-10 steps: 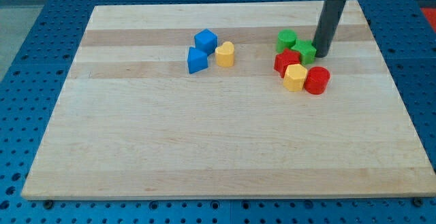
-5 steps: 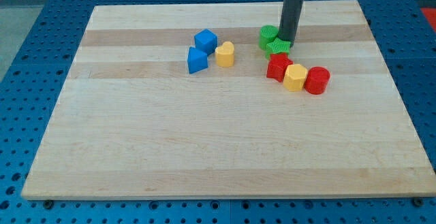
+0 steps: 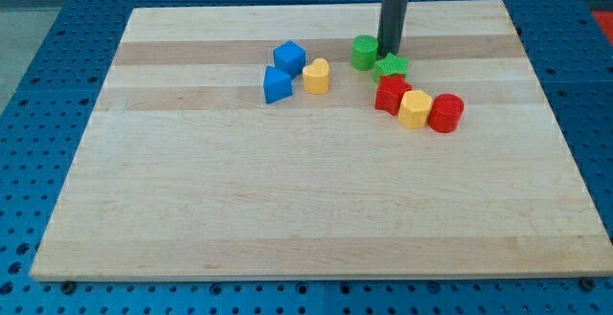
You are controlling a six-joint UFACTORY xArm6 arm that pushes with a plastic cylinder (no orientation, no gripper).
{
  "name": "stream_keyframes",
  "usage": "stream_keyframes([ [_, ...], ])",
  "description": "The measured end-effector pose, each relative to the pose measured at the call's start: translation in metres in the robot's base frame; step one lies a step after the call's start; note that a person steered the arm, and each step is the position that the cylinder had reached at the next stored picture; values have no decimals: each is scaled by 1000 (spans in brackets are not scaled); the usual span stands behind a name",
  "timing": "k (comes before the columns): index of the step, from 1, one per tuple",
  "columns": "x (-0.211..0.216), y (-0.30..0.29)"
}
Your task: Slide the green circle to the top of the heart
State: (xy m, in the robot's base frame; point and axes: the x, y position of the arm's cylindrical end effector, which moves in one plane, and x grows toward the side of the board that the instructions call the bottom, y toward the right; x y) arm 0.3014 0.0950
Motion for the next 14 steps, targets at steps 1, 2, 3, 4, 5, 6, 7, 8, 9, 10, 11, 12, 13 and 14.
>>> stream_keyframes([
  [1,3,-4],
  [2,15,-4],
  [3,19,-4],
  [4,19,-6],
  [5,19,-20],
  [6,19,-32],
  [7,19,-39],
  [8,19,-43],
  [9,19,-43],
  [10,17,-43],
  [11,12,-43],
  [12,11,-43],
  [13,11,-49],
  [14,11,-56],
])
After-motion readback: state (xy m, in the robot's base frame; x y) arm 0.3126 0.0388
